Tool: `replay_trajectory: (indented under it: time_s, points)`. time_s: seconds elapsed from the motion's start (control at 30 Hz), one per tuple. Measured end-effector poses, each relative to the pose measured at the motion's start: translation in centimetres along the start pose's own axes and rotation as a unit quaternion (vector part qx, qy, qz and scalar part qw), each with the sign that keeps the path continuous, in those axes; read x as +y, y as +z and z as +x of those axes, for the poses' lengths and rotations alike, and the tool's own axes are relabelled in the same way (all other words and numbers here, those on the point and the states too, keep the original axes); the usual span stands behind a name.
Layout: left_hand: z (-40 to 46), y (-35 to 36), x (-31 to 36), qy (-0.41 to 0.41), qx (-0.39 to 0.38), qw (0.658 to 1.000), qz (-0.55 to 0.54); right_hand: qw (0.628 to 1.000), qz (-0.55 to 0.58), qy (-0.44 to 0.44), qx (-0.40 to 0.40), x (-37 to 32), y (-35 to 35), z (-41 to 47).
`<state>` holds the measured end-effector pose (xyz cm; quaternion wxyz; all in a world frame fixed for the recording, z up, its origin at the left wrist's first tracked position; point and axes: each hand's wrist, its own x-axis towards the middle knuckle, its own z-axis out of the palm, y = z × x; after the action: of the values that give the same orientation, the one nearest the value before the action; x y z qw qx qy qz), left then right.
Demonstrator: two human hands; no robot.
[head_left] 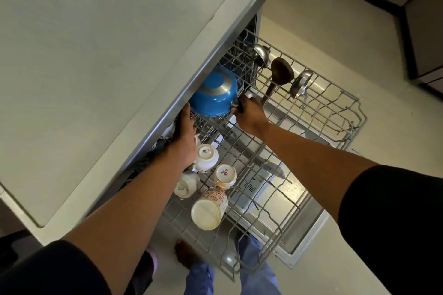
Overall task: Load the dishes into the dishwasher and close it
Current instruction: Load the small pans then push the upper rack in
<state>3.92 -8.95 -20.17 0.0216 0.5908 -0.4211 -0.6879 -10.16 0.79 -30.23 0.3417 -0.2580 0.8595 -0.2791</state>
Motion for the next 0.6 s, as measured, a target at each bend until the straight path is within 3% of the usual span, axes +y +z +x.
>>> replay_trajectory:
  time_s: [0.33, 0.6]
  points:
    - [-2.2, 0.2, 0.4, 0.017, -0.027, 0.999, 0.011, 0.995, -0.098, 0.015, 0.014, -0.8, -1.3, -1.4]
    - [-8.8, 2.7, 1.1, 0.021, -0.103, 0.994, 0.002, 0.992, -0.083, -0.092, 0.013, -6.8, -8.1, -7.2]
